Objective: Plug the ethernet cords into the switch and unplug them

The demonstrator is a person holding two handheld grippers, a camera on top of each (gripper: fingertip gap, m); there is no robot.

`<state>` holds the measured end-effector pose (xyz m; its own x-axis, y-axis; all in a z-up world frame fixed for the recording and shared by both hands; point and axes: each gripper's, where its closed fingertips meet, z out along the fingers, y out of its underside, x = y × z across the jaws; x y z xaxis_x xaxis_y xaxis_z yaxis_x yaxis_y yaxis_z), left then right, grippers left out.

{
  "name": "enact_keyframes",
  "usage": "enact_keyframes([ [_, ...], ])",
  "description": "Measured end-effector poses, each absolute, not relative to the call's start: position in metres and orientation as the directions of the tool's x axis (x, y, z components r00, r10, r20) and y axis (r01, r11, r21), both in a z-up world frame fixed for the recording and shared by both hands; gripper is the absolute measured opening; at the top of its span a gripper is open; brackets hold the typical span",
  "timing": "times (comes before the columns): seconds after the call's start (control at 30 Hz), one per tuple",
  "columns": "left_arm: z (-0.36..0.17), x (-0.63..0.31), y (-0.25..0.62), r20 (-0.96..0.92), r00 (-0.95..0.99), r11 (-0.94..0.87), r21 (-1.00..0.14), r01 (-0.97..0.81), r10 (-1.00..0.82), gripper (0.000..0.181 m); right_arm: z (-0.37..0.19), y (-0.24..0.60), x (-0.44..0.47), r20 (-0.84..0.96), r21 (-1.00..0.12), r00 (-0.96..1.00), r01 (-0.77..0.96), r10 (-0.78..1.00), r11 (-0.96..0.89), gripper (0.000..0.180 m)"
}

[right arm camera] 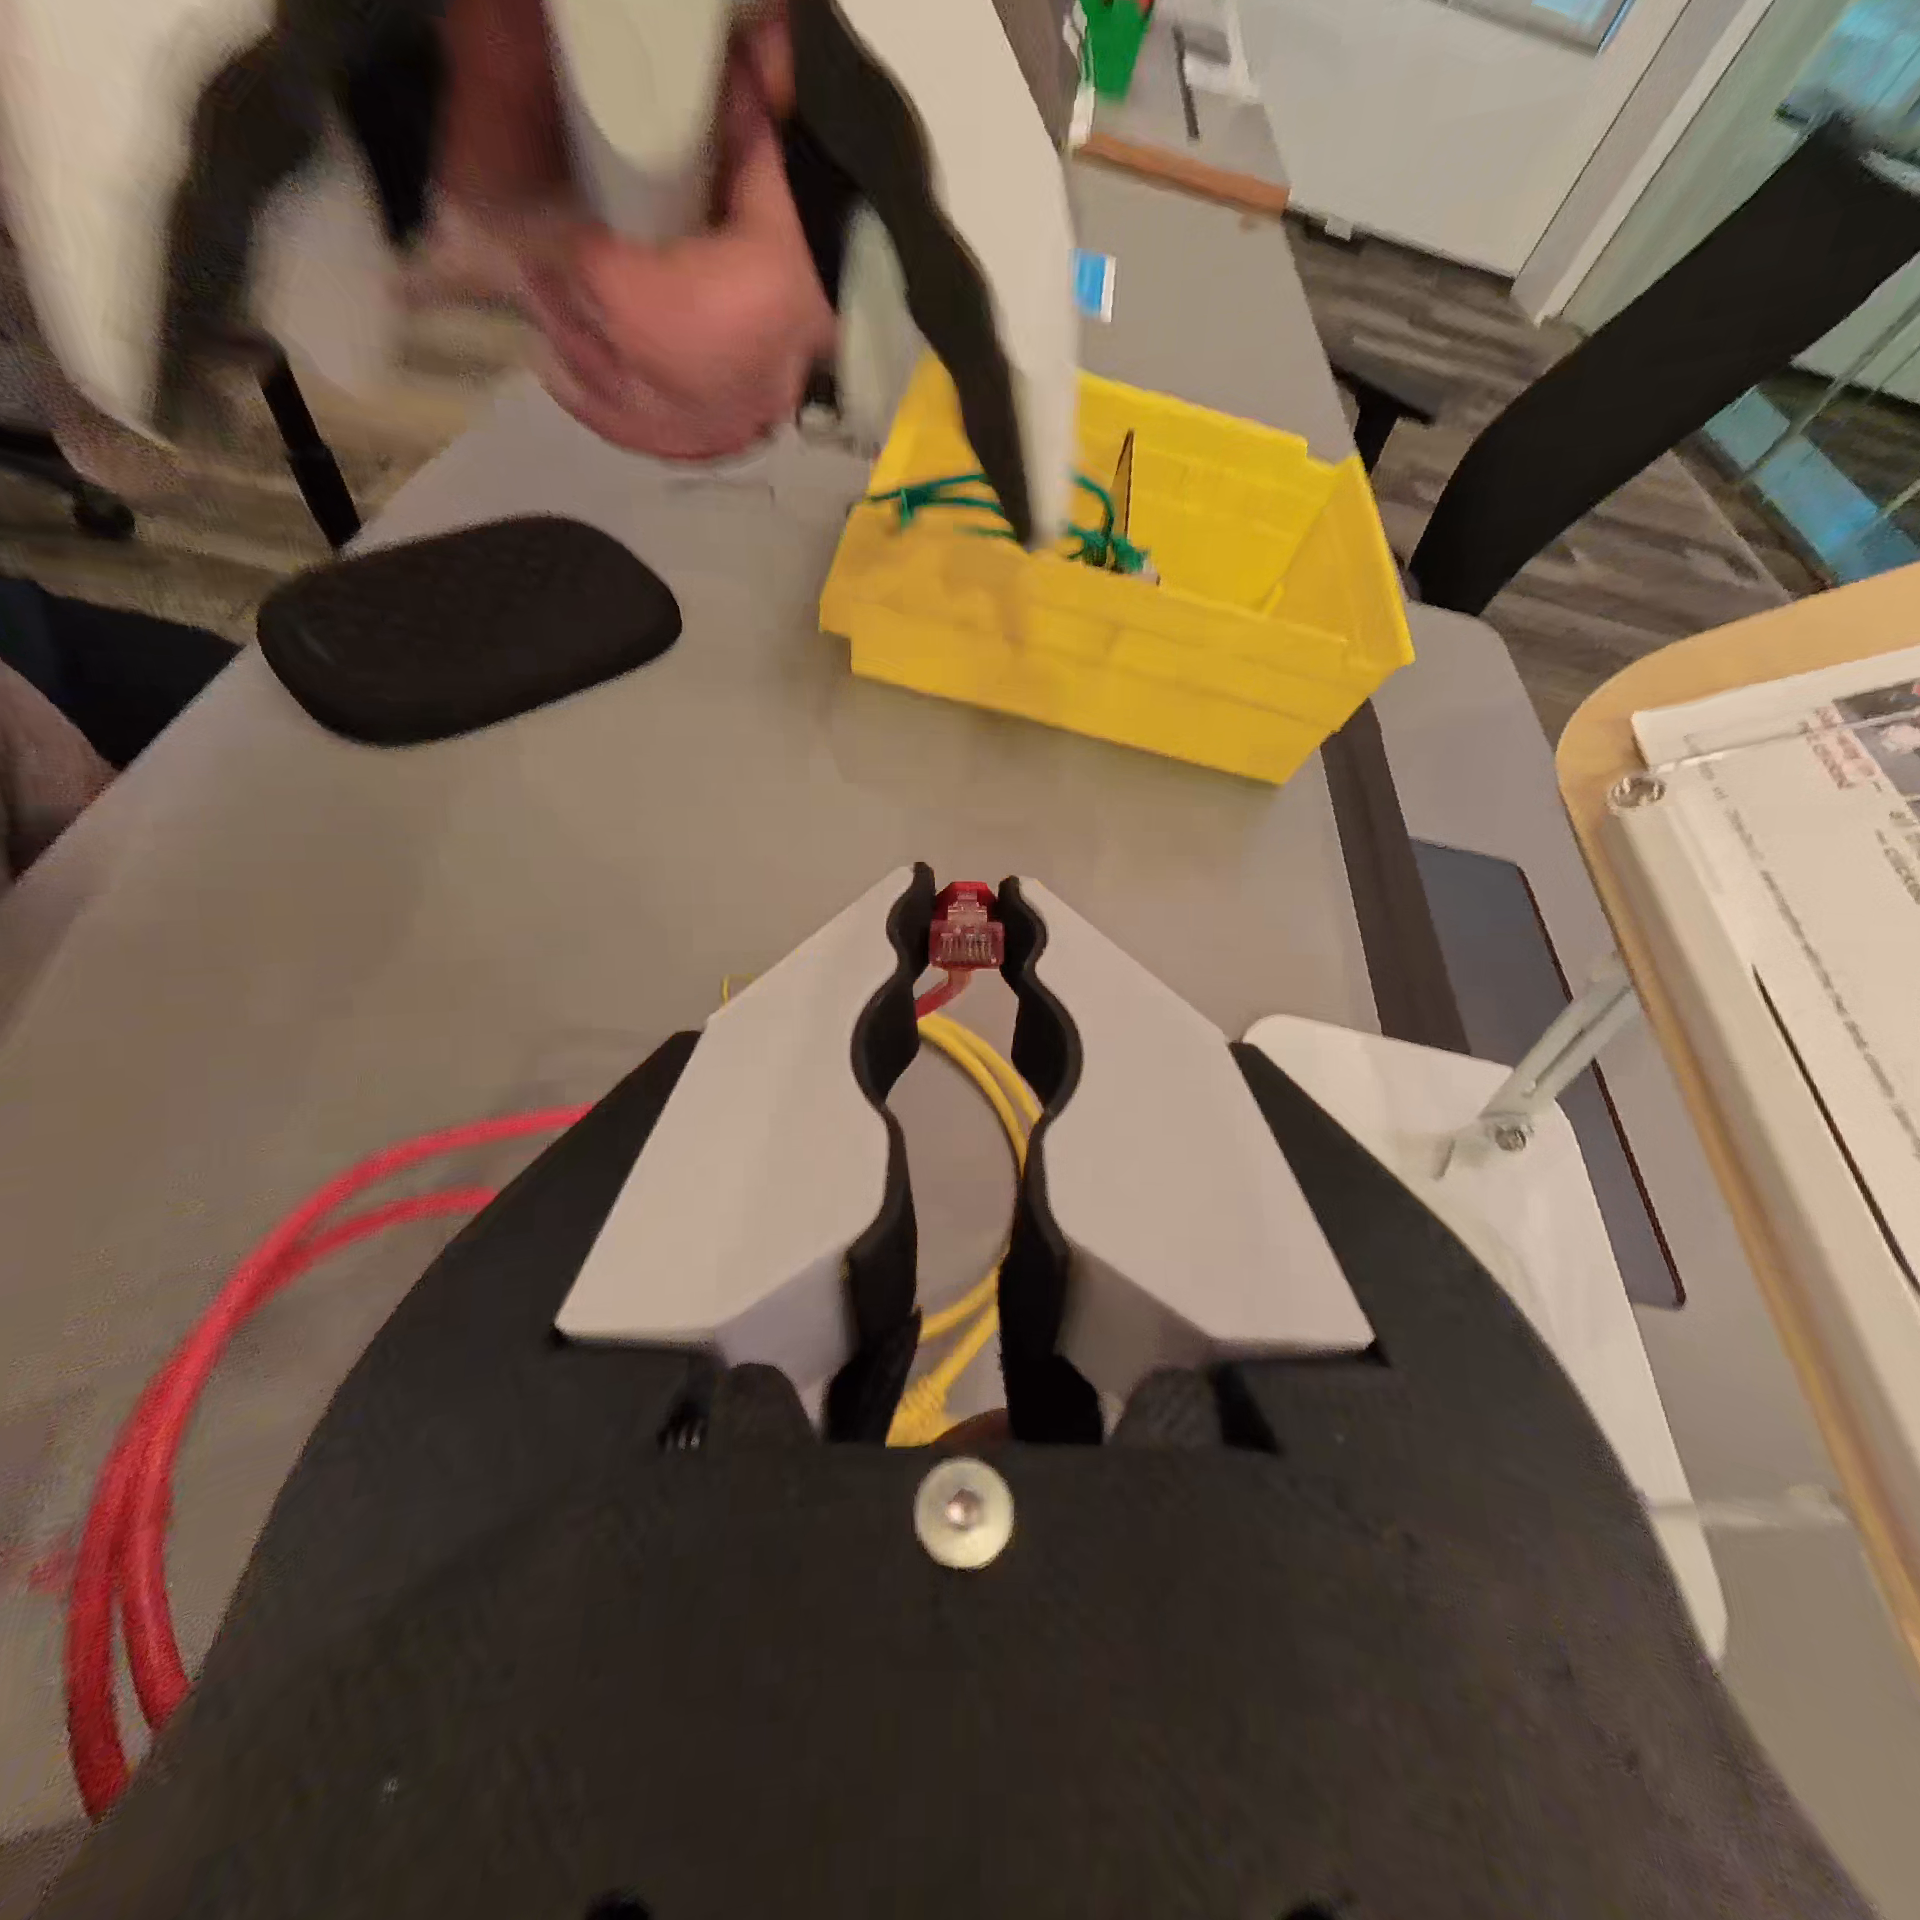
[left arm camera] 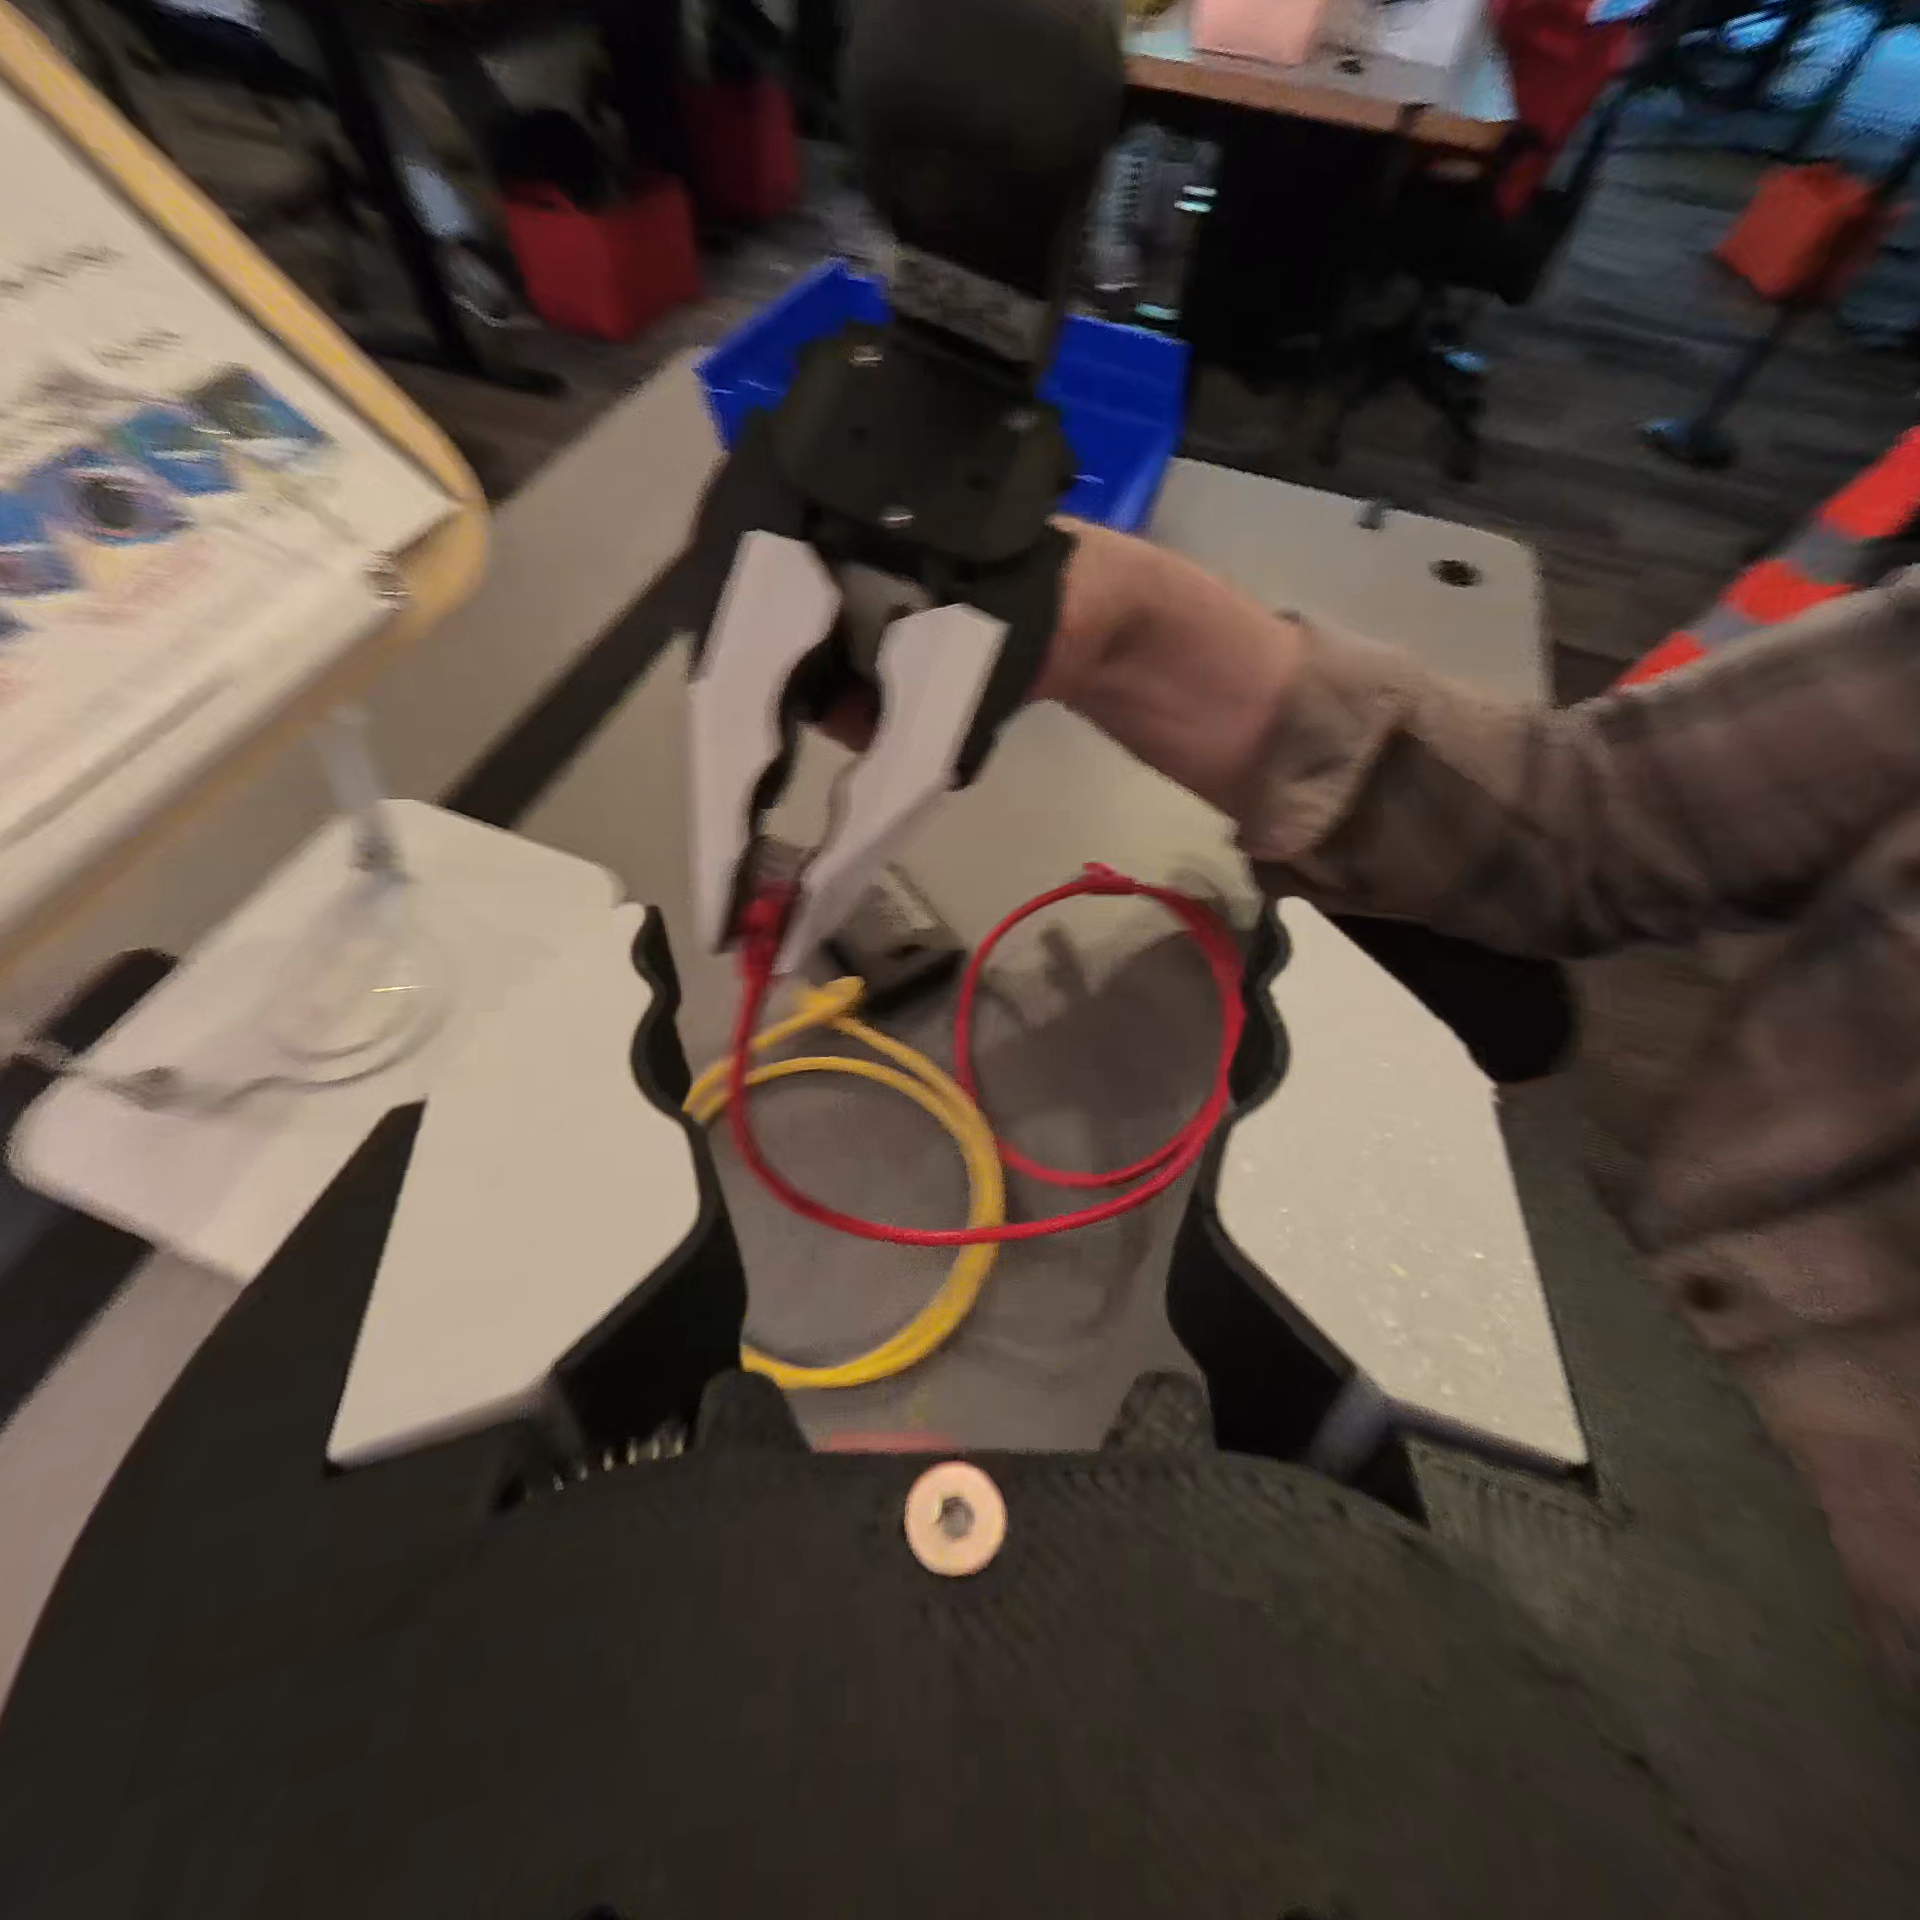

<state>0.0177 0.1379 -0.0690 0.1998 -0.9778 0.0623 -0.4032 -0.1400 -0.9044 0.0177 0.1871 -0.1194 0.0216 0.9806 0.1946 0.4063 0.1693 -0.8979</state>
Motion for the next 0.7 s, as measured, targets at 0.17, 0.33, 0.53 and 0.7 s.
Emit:
enact_keyframes([
  [0.17,-0.1,0.006,0.182,0.01,0.214,-0.101,-0.903,-0.418,-0.977,0.112,-0.088,0.181,0.006,0.144,-0.97,0.016,0.199,0.989,0.138,0.01],
  [0.33,-0.123,0.026,0.181,-0.051,0.072,0.008,-0.863,-0.505,-0.996,0.099,-0.067,0.179,0.001,0.092,-0.995,0.005,0.023,0.996,0.092,0.01],
  [0.53,-0.118,0.028,0.187,-0.032,0.022,0.02,-0.902,-0.431,-0.999,0.005,-0.059,0.184,0.008,0.095,-0.993,0.022,-0.075,0.995,0.096,0.01],
  [0.7,-0.131,0.018,0.194,-0.049,0.06,0.008,-0.838,-0.545,-0.997,0.0,-0.072,0.19,0.008,0.104,-0.994,0.029,-0.012,0.994,0.105,0.01],
])
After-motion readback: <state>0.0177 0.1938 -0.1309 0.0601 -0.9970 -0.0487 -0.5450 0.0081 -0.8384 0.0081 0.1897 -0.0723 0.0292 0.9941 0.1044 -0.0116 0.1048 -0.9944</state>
